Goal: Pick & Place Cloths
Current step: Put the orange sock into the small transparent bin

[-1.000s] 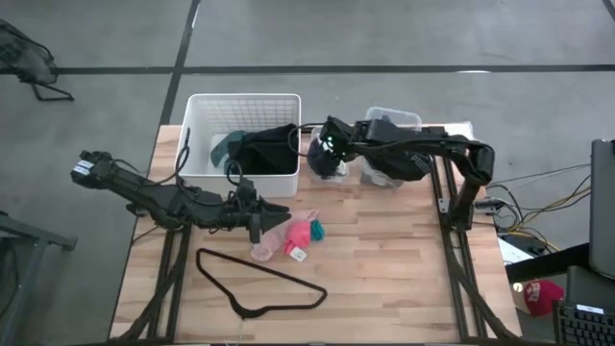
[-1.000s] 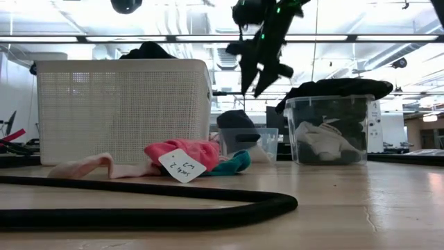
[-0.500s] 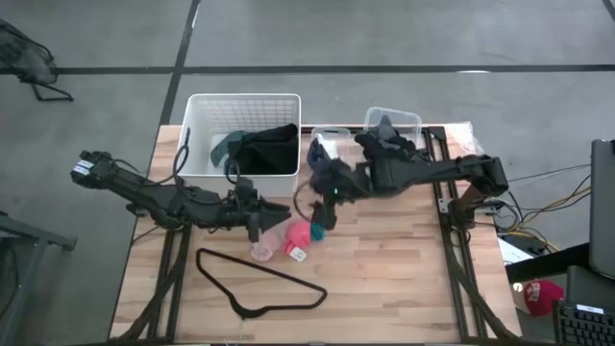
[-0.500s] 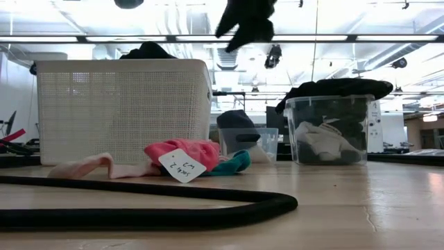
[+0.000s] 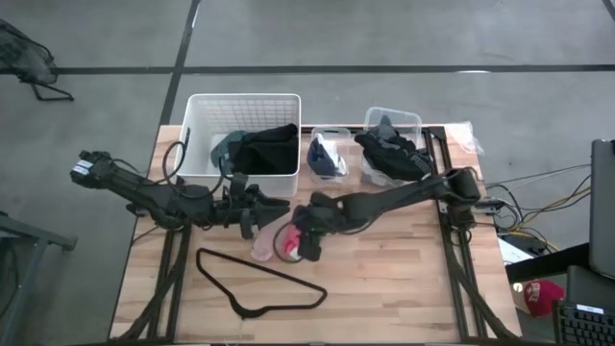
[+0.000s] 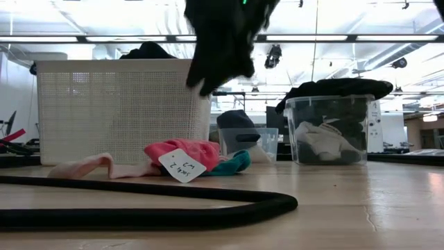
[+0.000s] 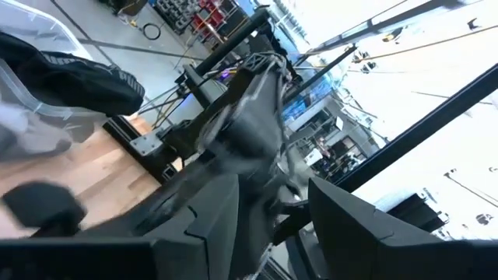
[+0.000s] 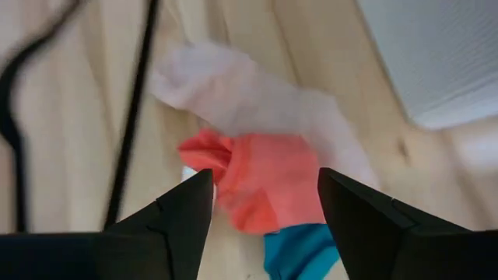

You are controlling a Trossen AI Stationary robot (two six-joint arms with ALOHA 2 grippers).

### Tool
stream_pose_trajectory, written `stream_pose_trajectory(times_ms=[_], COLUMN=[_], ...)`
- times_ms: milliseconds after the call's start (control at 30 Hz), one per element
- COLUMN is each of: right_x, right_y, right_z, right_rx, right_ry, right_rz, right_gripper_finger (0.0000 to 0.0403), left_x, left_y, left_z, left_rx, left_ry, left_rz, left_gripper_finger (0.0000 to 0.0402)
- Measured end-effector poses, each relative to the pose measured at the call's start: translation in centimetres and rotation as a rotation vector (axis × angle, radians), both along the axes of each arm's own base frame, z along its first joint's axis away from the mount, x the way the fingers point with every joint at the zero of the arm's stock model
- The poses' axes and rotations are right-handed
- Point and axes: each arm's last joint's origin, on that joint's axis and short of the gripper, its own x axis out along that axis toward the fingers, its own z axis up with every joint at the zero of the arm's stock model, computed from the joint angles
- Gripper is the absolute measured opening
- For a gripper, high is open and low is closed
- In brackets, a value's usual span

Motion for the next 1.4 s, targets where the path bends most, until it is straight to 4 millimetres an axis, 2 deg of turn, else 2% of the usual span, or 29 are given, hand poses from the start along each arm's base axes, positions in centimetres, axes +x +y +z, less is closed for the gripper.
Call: stream_pose_trajectory(times_ms=[167,400,500,633,733,767,933,1167,1300,1400], right_x=[1.5,2.4,2.5,2.3,2.0,1.9,0.9,-1.9,-4.3,-6.0], right_y=[0.3,0.5,0.5,0.5,0.6,0.6,0.4,-0.2,-1.1,-2.2], right_z=[-4.5,-8.3,-8.6,-8.4,-7.1,-6.5,-2.8,4.3,8.2,9.9], right_rx=[0.067,0.111,0.123,0.133,0.153,0.154,0.159,0.149,0.04,-0.081], right_ry=[0.113,0.213,0.221,0.226,0.212,0.207,0.145,-0.01,-0.102,-0.133], right_rz=[0.023,-0.025,-0.036,-0.031,-0.018,-0.011,0.004,-0.026,-0.119,-0.226], right_gripper_finger=[0.0226,0.022,0.0189,0.011,0.0034,0.0023,0.0015,0.0013,0.0013,0.0012], left_x=[0.0,0.0,0.0,0.0,0.0,0.0,0.0,-0.2,-0.3,-0.3], left_y=[0.0,0.0,0.0,0.0,0.0,0.0,0.0,0.1,0.1,0.1], left_z=[0.0,0.0,0.0,0.0,0.0,0.0,0.6,1.2,1.3,1.6], left_rx=[0.001,-0.011,-0.012,-0.012,-0.012,-0.014,-0.022,-0.01,0.019,0.046], left_ry=[0.001,0.001,0.002,0.003,0.002,0.001,-0.061,-0.114,-0.123,-0.152], left_rz=[0.0,-0.001,-0.001,-0.001,-0.001,-0.002,-0.001,0.003,-0.001,-0.007], left_gripper_finger=[0.0162,0.0162,0.0162,0.0162,0.0162,0.0162,0.0162,0.0162,0.0162,0.0162])
